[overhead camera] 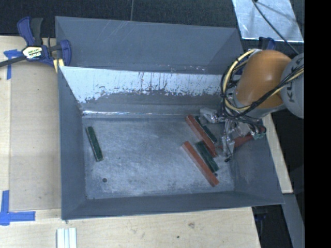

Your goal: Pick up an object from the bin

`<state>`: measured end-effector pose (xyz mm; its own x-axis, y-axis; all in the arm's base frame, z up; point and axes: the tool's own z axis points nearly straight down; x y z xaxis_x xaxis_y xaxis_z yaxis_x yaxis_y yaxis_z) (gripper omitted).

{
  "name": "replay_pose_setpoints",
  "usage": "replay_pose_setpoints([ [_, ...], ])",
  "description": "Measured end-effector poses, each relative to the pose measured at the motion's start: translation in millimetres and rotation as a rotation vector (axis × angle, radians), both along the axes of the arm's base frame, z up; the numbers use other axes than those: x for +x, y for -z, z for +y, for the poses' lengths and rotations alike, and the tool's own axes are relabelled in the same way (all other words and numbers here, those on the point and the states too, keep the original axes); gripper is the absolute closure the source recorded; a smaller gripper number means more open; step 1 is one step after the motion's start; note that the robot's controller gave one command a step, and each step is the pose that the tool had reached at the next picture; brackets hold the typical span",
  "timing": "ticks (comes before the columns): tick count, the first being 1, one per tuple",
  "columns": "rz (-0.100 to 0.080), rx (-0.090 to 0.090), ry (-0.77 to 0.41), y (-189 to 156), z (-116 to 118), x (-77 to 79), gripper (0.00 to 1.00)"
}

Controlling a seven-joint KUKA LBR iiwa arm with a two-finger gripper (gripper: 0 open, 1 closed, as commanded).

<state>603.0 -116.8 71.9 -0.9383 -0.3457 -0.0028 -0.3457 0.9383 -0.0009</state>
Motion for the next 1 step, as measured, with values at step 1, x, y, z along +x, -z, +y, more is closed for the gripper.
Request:
replay_pose_setpoints([
  [1,-0.002,-0.002,-0.614,-0.4,27.4,-5.2,0.00],
])
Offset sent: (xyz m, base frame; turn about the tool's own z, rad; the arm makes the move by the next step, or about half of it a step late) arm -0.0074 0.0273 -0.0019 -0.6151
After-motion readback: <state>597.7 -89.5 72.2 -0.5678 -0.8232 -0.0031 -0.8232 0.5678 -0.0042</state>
